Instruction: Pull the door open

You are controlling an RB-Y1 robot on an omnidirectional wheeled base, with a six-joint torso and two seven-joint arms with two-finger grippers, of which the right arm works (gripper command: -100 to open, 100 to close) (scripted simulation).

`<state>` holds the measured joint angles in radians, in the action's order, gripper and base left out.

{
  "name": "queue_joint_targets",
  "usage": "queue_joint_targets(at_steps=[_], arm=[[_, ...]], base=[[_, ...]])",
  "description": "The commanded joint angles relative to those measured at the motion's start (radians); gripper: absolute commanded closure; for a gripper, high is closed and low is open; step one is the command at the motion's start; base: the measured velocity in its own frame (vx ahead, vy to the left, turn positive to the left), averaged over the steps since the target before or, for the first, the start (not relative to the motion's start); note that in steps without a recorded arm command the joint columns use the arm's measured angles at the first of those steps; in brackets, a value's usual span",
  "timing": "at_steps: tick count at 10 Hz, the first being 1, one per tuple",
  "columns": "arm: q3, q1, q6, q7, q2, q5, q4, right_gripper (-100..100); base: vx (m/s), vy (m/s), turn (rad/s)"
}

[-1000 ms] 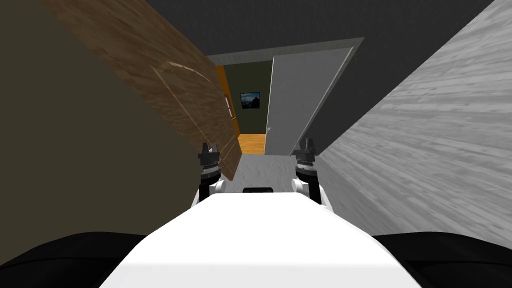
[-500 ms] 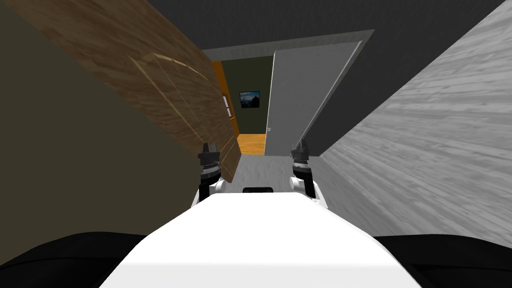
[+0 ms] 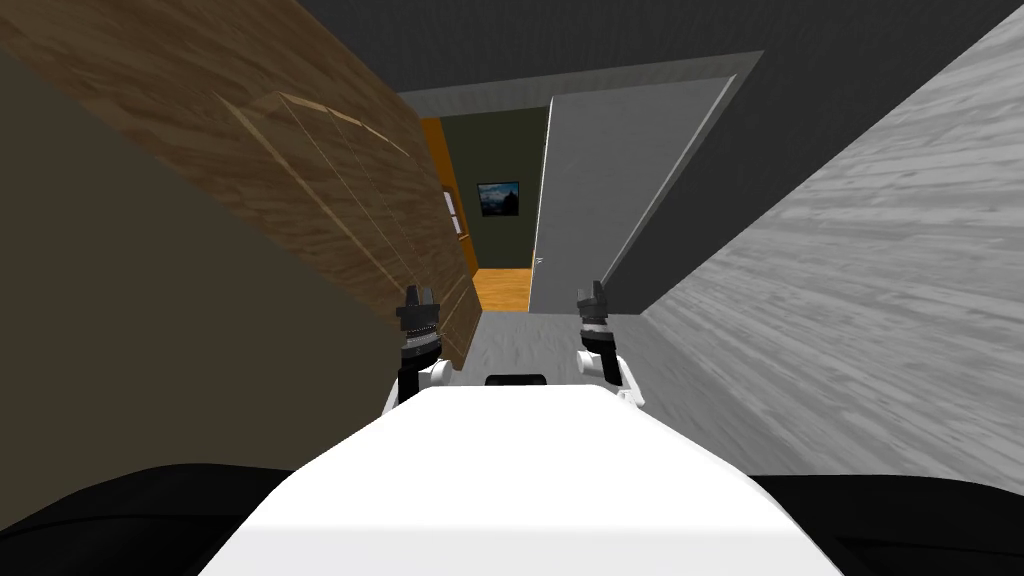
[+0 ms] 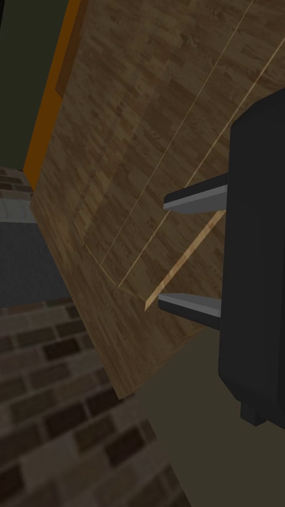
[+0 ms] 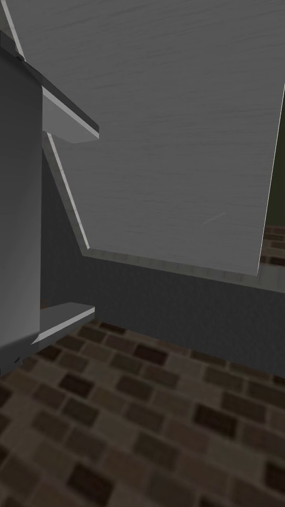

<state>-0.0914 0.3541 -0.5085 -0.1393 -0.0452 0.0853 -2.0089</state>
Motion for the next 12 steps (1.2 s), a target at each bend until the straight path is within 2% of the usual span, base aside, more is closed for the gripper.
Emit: queue_joint_targets(at_steps=[1,4,5,9,10,12], arm=[[-0.003,-0.022,0.001,-0.005,-0.006,0.004,0.038,-100],[-0.009,-0.076,0.001,-0.021,-0.022,0.015,0.123,-100],[-0.009,-0.076,0.001,-0.021,-0.022,0.015,0.132,-100],[-0.019,-0.155,0.002,-0.044,-0.042,0.030,0.257,-100],[-0.019,-0.155,0.002,-0.044,-0.042,0.030,0.270,-100],[-0.024,-0.196,0.002,-0.056,-0.053,0.038,0.341,-100]], base=[[0.050,0.007,-0.007],[0.092,0.004,-0.014],[0.075,0.002,0.000],[0.080,0.014,-0.013],[0.066,0.011,-0.004],[0.064,0.012,-0.012]])
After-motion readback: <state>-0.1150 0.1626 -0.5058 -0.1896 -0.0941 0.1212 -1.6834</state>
